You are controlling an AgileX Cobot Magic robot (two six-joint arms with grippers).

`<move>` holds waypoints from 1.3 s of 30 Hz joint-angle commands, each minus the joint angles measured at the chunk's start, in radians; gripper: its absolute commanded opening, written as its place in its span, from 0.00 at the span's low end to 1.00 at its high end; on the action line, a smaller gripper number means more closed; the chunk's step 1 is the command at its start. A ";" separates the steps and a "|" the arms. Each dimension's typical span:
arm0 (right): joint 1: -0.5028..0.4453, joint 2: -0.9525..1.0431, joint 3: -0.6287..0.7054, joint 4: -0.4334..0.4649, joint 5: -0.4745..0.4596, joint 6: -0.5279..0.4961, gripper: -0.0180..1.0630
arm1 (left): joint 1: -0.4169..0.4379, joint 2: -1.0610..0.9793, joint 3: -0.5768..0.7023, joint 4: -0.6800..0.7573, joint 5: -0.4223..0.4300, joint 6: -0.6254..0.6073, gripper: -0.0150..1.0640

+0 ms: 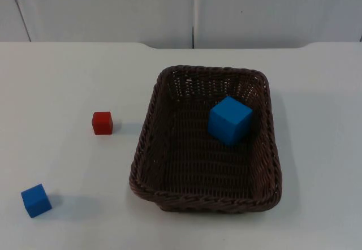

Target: Pick up the basket with the left hand and place the largest block into the basket with the right hand.

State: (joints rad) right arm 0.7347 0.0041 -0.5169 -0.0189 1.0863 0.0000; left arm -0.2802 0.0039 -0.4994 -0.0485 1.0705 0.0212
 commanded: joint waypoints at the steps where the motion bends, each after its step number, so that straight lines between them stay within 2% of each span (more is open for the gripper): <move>1: 0.007 -0.004 0.002 0.003 -0.008 0.000 0.99 | 0.029 -0.004 0.005 -0.007 0.004 0.000 0.99; 8: 0.007 -0.004 0.002 0.003 -0.008 0.000 0.99 | 0.153 -0.004 0.005 -0.007 0.004 0.000 0.99; 19: 0.007 -0.004 0.002 0.003 -0.008 0.011 0.99 | 0.293 -0.004 0.005 -0.007 0.004 0.000 0.99; 34: -0.004 -0.004 0.002 0.003 -0.008 0.010 0.99 | 0.306 -0.004 0.005 -0.007 0.004 0.000 0.99; 39: -0.087 -0.004 0.002 0.003 -0.008 0.010 0.99 | 0.306 -0.004 0.005 -0.007 0.004 0.000 0.99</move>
State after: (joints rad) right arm 0.6792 0.0041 -0.5169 -0.0189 1.0863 0.0072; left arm 0.0226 0.0039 -0.4994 -0.0485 1.0705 0.0212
